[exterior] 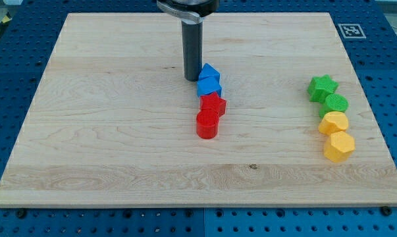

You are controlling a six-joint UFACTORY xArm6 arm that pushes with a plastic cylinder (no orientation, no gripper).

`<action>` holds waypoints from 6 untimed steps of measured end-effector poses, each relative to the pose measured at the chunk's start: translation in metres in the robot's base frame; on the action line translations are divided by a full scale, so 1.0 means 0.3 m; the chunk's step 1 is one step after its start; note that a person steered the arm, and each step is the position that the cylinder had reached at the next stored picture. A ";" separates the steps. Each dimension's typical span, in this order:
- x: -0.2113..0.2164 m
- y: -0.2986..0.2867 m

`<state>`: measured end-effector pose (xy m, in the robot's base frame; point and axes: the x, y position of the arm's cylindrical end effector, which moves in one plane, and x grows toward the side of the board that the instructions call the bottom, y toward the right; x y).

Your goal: Separate the red blocks

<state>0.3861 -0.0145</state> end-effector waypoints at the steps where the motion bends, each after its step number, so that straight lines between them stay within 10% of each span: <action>1: -0.072 -0.029; 3: -0.070 0.249; 6: 0.366 0.201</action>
